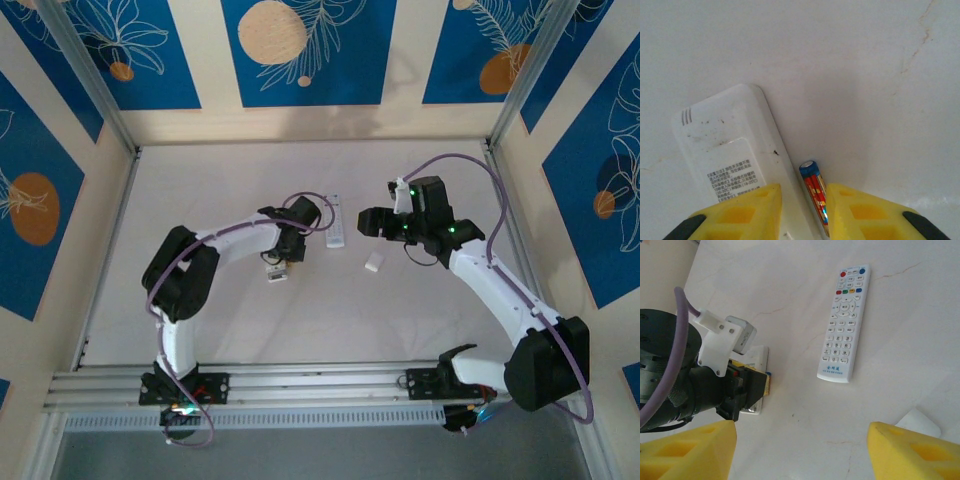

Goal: Load the batteries into the remote control

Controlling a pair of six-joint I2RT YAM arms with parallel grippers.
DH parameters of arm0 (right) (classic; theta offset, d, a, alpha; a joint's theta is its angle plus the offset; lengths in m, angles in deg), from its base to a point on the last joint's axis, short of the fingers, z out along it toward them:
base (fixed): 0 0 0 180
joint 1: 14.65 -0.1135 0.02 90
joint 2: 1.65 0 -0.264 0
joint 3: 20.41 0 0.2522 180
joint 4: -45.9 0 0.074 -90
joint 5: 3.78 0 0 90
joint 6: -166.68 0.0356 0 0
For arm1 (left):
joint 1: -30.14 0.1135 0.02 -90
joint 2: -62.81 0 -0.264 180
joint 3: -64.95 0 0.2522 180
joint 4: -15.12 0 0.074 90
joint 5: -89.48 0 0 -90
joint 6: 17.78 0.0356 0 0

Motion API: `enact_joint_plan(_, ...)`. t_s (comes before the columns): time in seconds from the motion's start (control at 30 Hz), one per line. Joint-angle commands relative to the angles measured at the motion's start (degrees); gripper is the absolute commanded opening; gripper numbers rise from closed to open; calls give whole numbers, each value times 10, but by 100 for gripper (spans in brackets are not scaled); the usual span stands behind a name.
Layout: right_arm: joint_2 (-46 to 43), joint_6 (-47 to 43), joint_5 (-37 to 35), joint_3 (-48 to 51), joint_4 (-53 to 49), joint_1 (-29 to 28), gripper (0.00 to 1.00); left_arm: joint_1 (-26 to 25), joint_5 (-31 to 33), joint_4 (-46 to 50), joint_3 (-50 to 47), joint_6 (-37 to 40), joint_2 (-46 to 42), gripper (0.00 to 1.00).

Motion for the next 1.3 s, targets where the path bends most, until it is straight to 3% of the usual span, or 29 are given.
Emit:
enact_joint_plan(0.0, 2, -2, 14, -4, -12, 3, 70, -5, -20, 13, 9, -12, 20, 28)
enact_joint_plan(0.3, 7, 1, 21, -1, -10, 9, 70, -13, -48, 6, 9, -10, 30, 21)
enact_joint_plan(0.97, 7, 0, 39, -3, -16, 13, 70, -32, 33, 89, 30, -73, 40, 22)
enact_joint_plan(1.27, -1, -4, 40, -7, -22, 19, 70, -33, -39, 79, 33, -70, 53, 19)
